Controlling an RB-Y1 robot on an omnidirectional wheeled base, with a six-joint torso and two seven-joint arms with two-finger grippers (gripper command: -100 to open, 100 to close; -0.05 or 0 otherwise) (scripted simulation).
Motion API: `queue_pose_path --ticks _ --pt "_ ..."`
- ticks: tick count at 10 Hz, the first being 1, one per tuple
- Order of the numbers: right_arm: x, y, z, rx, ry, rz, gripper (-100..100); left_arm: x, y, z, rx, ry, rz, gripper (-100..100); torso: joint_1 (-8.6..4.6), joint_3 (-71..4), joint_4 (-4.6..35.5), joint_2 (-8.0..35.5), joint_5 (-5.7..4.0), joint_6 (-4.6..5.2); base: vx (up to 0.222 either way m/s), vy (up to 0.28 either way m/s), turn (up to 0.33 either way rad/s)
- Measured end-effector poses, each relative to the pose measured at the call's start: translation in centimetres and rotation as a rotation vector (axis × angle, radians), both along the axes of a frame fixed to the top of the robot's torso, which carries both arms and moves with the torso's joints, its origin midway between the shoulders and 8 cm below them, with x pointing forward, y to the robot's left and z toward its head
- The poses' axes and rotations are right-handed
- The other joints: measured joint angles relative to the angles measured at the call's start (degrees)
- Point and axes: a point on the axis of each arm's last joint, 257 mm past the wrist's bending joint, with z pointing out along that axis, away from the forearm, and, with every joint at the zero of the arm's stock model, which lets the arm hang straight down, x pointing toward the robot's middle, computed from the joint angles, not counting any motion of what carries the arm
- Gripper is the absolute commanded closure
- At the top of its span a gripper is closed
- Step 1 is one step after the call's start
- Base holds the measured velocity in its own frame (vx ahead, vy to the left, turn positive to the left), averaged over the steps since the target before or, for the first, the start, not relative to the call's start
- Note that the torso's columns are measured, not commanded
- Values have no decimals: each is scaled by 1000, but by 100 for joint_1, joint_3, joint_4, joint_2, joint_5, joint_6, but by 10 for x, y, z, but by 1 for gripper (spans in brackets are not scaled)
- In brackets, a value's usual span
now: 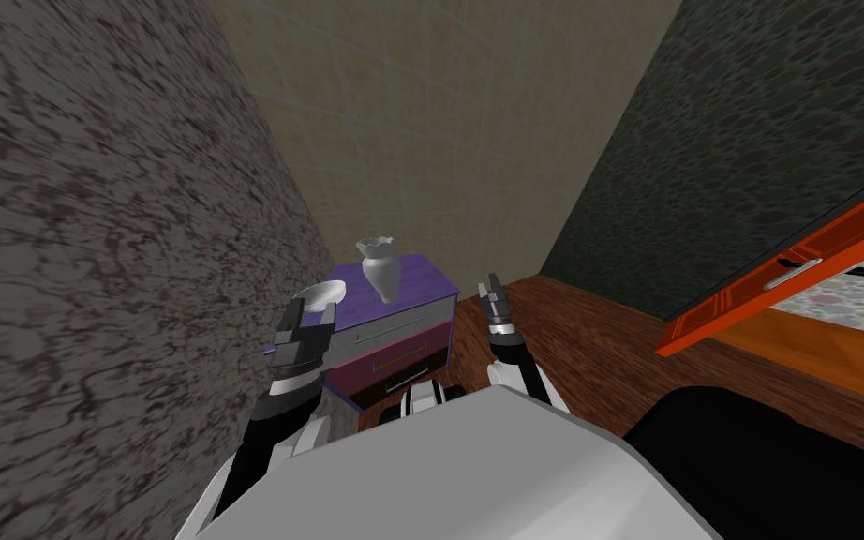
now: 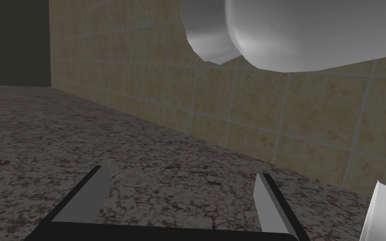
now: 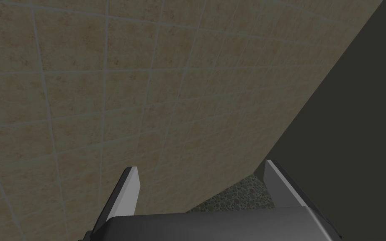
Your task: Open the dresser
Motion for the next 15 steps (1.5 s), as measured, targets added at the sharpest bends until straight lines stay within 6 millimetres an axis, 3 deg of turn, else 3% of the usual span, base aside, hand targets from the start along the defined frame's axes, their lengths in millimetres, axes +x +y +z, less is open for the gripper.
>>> queue_pose_path --ticks 15 --pt "0 0 0 0 0 0 0 18 12 -81 69 20 -28 -100 -4 -2 2 0 -1 0 18 -28 26"
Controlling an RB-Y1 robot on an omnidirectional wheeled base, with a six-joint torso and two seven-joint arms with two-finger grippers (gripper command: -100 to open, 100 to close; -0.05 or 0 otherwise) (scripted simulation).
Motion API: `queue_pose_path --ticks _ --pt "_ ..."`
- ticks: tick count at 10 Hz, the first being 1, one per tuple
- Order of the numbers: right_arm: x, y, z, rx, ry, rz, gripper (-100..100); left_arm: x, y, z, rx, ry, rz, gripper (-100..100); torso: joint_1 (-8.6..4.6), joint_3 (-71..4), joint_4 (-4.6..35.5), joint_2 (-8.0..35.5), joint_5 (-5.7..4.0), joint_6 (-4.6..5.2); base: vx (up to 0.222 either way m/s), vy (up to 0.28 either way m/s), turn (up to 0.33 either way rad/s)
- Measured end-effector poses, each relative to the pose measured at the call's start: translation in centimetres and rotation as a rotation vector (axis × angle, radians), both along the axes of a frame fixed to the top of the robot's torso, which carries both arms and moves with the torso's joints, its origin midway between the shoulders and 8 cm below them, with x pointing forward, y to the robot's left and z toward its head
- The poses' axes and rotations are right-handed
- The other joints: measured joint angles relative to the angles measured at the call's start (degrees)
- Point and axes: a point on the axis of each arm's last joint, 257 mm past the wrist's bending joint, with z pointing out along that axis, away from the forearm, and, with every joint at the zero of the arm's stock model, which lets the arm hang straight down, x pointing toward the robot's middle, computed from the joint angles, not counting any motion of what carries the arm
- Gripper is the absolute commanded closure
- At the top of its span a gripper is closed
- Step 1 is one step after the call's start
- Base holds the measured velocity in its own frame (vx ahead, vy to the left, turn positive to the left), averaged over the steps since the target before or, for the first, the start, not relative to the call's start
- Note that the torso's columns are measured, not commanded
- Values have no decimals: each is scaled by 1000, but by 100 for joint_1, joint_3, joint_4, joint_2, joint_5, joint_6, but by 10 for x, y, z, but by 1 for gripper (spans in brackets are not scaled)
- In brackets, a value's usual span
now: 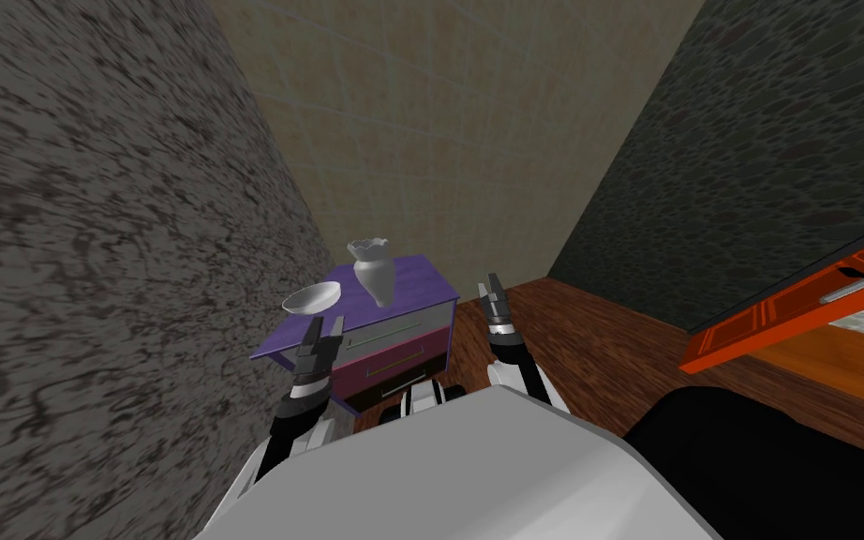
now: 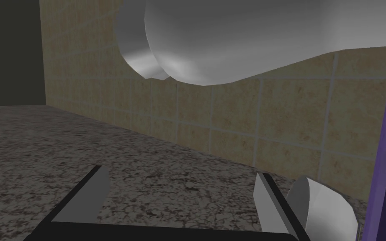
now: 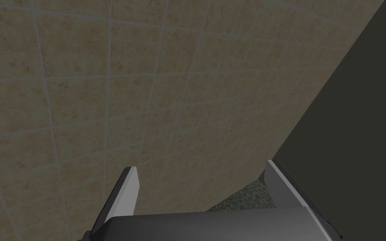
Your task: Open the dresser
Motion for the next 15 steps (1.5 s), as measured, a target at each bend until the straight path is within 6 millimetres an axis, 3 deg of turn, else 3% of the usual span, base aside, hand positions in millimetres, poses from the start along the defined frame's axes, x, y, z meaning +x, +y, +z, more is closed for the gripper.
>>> queue_pose_path --ticks 6,15 --pt "0 0 0 0 0 0 0 4 10 -35 10 0 1 -100 19 -4 -27 -19 20 5 18 -30 31" --pt "0 0 0 0 0 0 0 1 24 -61 11 -21 9 -100 44 -30 -82 -78 54 9 12 -22 19"
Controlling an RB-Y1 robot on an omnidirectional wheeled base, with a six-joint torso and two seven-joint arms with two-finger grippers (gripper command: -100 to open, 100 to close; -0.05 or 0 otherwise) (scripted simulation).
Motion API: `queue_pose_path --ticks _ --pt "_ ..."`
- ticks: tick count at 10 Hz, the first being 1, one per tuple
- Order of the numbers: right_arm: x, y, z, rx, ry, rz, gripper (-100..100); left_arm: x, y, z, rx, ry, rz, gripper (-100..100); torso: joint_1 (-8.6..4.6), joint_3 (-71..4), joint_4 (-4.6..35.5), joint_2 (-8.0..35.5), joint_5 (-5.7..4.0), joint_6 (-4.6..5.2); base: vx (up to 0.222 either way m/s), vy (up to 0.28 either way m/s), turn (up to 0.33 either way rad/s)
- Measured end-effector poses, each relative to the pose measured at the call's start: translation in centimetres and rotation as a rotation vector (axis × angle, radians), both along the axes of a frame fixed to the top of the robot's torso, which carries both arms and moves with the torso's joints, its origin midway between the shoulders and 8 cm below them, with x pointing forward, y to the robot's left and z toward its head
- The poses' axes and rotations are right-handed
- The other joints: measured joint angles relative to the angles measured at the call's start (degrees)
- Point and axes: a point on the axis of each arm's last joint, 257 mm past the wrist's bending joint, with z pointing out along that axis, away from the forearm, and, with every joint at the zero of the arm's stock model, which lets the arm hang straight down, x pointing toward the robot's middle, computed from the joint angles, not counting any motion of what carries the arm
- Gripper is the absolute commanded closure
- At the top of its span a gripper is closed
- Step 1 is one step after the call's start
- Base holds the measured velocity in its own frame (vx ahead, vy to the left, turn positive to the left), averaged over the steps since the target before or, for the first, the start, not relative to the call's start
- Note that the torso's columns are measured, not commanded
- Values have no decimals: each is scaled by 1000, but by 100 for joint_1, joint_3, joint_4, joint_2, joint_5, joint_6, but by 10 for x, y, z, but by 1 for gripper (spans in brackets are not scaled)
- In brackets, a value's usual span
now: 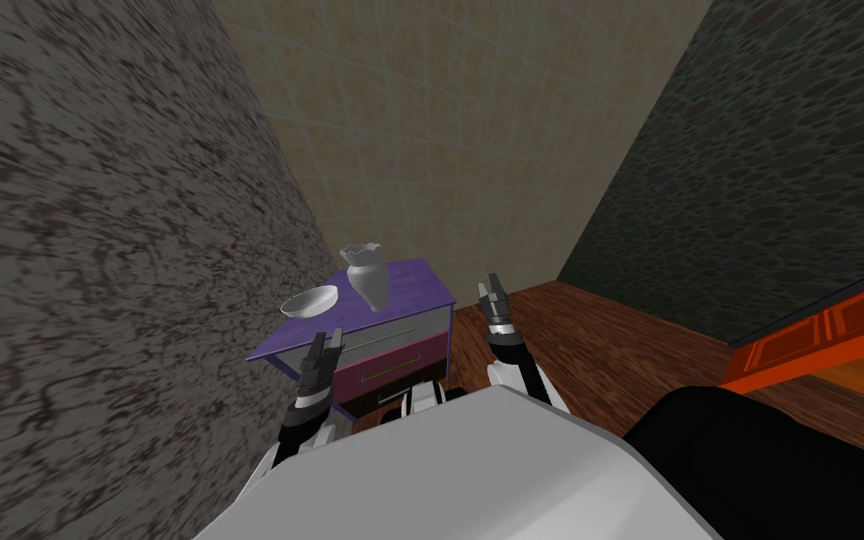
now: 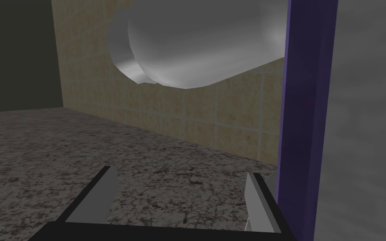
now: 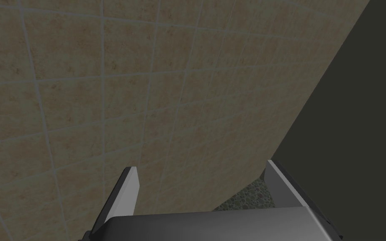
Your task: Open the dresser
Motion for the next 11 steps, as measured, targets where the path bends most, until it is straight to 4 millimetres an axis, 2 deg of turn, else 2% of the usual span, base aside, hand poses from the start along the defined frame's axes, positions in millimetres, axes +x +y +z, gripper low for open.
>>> queue_pose_path --ticks 11 --pt "0 0 0 0 0 0 0 0 5 -33 -8 39 13 -100 1 -1 18 4 -8 6 3 -13 13"
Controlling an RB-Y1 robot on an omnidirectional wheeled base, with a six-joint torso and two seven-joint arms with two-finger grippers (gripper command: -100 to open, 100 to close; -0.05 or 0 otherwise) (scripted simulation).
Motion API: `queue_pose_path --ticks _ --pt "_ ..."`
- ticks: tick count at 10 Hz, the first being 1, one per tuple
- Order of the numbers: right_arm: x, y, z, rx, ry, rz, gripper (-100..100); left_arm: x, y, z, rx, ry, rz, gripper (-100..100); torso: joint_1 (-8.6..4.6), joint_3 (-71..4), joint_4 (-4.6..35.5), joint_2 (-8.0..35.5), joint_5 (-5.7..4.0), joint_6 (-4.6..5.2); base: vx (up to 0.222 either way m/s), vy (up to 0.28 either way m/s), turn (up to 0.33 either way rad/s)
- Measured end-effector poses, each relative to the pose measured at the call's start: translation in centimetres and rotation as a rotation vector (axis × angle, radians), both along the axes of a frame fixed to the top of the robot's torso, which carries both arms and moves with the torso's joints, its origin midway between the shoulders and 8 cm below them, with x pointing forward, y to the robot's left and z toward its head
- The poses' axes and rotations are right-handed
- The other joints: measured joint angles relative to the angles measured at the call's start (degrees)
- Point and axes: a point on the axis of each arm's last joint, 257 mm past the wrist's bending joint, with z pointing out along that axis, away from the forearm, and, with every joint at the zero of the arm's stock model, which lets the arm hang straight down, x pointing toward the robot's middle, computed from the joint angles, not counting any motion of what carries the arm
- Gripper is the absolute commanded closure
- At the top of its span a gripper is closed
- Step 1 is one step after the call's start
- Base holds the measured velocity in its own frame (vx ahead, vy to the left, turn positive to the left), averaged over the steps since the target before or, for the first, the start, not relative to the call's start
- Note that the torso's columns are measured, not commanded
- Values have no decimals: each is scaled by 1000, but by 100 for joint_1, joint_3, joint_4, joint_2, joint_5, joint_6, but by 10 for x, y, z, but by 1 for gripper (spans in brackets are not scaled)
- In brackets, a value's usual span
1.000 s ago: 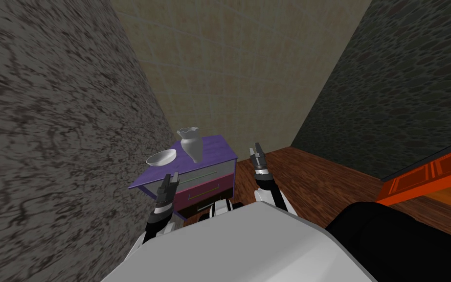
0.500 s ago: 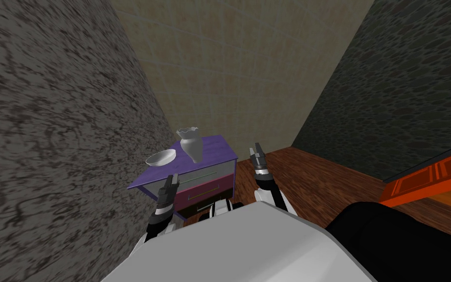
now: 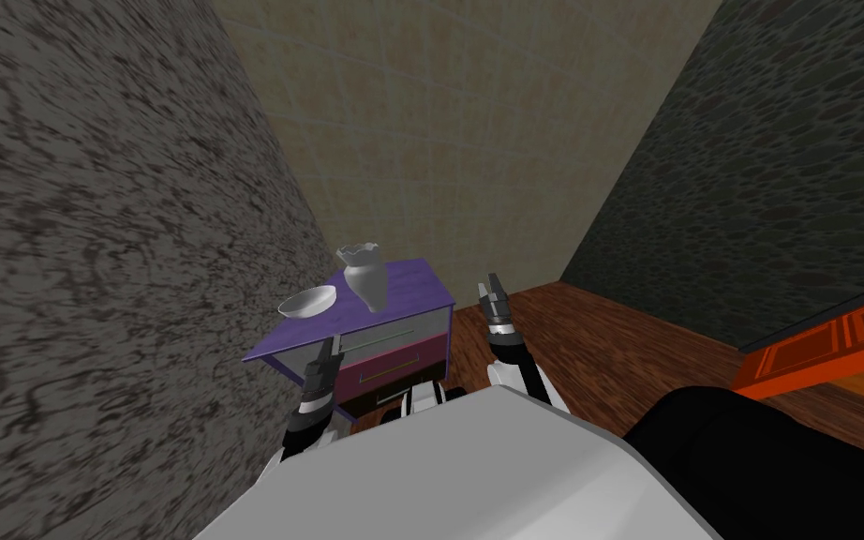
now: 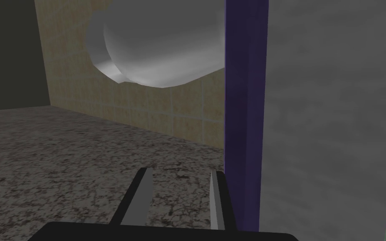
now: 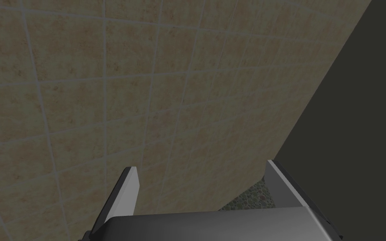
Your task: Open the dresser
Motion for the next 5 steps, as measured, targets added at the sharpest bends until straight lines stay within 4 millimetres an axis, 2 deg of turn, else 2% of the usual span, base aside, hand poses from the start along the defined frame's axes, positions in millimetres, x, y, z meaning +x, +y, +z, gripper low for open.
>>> queue_pose_path --ticks 5 --pt "0 0 0 0 0 0 0 -7 7 -28 -10 28 12 -100 -16 -1 33 10 -26 -4 15 -27 25"
